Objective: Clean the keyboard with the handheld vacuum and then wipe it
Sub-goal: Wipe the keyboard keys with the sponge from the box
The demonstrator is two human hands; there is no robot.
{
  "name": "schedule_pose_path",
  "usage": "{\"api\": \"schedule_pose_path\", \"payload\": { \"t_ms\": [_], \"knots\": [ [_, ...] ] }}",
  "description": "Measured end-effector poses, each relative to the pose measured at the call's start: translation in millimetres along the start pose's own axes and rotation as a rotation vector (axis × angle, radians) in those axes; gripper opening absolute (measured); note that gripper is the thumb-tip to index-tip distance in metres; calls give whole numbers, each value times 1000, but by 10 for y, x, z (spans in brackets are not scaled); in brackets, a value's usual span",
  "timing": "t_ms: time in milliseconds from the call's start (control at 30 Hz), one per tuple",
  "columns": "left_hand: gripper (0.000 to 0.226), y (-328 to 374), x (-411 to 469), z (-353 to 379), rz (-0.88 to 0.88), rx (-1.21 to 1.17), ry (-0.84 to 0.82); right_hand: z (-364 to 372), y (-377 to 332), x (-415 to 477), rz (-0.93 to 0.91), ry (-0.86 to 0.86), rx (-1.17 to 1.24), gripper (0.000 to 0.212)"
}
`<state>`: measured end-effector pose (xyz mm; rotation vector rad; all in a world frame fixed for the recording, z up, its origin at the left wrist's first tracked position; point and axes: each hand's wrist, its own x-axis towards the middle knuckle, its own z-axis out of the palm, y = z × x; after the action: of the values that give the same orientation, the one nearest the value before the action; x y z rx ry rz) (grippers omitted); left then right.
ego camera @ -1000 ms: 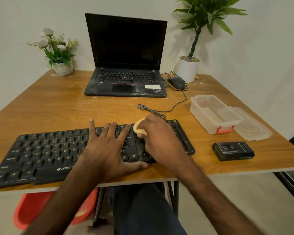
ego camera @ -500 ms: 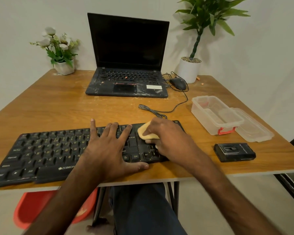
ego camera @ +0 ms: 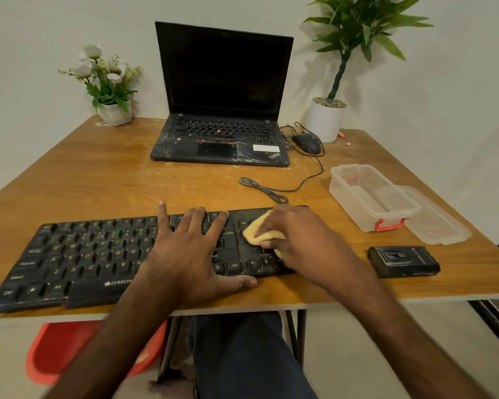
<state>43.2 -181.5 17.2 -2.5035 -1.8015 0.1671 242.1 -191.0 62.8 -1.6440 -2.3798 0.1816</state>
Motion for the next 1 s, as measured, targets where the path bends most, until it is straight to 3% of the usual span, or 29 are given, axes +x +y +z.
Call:
{"api": "schedule_pose_path", "payload": {
  "t_ms": [100,167,267,367,467,567,667,733,800,933,1000],
  "knots": [
    [133,3,-2,-6,12,6,6,-35,125,115,179,133,-211,25],
    [135,15,-4,-25,8,15,11,-5,96,275,235,186,-178,23],
    [137,25,-14,-33,-2,15,14,105,-119,484,139,146,58,19],
    [139,20,-13,-8,-7,-9,45,161,-244,495,-11,109,1,20],
    [142,7,-19,12,-16,-40,48,24,7,498,150,45,-85,23],
    [141,8,-7,20,-8,-52,59,-12,84,533,248,103,-83,23],
    [140,6,6,33,-5,-49,69,173,-249,581,65,105,45,20],
    [139,1,-3,37,-13,-67,83,245,-377,585,-46,90,3,22],
    [140,-4,-16,27,-10,-73,76,176,-268,594,-1,65,-54,21],
    [141,4,-10,20,-11,-72,75,-52,182,634,273,41,-134,19],
    [140,1,2,34,-3,-72,83,4,89,658,201,46,-1,19]
  ]
}}
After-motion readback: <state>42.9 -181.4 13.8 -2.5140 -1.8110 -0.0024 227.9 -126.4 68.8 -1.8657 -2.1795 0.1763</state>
